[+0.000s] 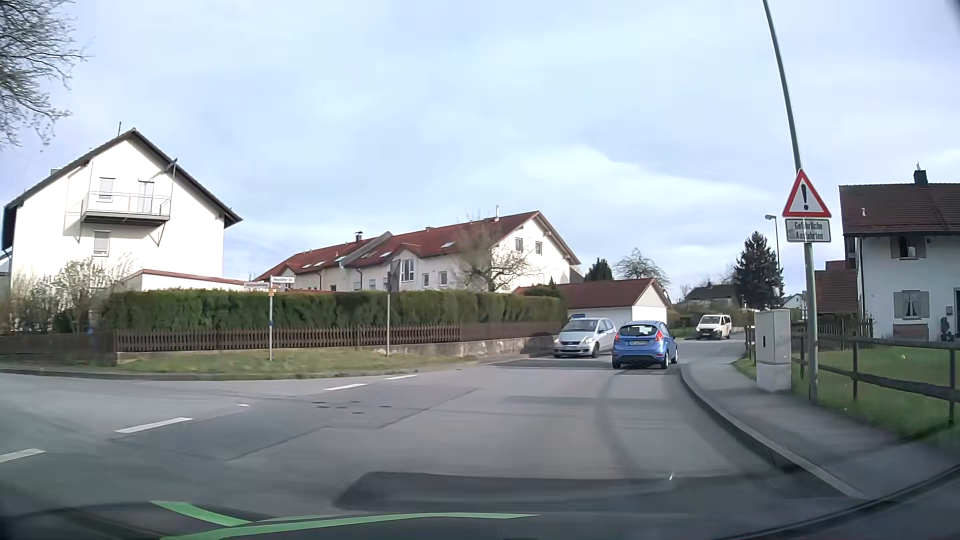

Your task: Follow the waypoints while adhering to traffic rules and regulations

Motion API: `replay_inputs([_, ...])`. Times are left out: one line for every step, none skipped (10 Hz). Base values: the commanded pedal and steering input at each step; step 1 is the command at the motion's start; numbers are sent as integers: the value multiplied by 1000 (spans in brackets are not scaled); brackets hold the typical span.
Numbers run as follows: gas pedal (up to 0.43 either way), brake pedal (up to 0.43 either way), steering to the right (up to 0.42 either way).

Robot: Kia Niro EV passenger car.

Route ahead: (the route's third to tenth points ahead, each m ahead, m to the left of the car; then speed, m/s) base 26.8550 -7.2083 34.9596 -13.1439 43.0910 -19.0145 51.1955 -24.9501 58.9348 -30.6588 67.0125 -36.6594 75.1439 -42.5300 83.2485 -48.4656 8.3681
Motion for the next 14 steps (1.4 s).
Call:
replay_inputs([157, 0, 121])
replay_inputs([157, 0, 119])
replay_inputs([169, 0, 119])
replay_inputs([169, 0, 118])
replay_inputs([177, 0, 114])
replay_inputs([177, 0, 111])
replay_inputs([177, 0, 110])
replay_inputs([189, 0, 109])
replay_inputs([189, 0, 107])
replay_inputs([189, 0, 106])
replay_inputs([189, 0, 104])
replay_inputs([189, 0, 100])
replay_inputs([189, 0, 96])
replay_inputs([189, 0, 93])
